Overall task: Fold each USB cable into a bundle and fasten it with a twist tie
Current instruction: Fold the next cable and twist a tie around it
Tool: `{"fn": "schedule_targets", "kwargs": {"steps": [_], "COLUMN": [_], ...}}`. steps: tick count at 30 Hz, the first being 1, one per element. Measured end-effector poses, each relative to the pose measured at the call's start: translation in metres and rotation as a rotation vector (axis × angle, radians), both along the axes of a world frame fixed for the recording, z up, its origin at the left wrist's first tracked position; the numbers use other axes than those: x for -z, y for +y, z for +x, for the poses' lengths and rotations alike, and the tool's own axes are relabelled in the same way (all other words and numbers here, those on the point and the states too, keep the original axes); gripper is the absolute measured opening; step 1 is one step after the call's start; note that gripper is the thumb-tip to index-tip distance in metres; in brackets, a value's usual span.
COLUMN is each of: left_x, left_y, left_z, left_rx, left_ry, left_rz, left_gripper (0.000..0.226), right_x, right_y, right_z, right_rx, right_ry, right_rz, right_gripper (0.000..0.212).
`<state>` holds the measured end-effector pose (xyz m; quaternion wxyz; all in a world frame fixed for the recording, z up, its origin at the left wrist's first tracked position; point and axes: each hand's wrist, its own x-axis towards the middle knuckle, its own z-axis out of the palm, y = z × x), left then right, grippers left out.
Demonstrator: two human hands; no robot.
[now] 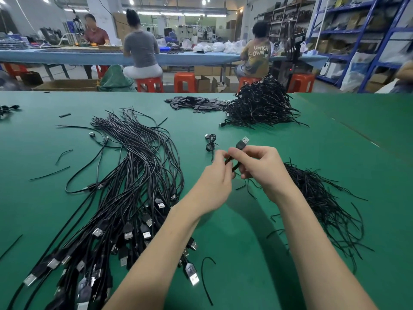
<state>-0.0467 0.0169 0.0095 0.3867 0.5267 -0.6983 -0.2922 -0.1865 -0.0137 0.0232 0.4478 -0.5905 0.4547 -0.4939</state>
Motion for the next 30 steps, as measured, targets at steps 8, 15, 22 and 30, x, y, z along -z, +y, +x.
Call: {"fn": "schedule_targets", "kwargs": {"steps": [8, 15, 22, 30], "left_x": [0.010, 0.021, 0.023, 0.021], "left_y": [-0.010, -0.022, -0.023, -0.020], "left_z": [-0.006, 0.014, 0.017, 0.017], "left_rx": [-0.051, -0.205, -0.189, -0.205], "left_ry": [0.427, 0.508, 0.543, 0.422], "left_rz": [0.154, 0.146, 0.150, 0.101], "left_gripper": [0.016, 0.017, 0.014, 0.014], "right_x": [0.004, 0.040, 0.046, 0.012], "right_y": [-0.005, -0.005, -0.009, -0.001], "right_z": [-0.007, -0.013, -0.001, 0.004], "right_rx": [0.022, 0.412, 0.359, -0.063], "right_ry": [-0.219, 0.834, 1.056, -0.044], "right_rz": [0.179, 0.145, 0.162, 0.143], "right_gripper": [0.028, 0.026, 0.014, 0.014]}}
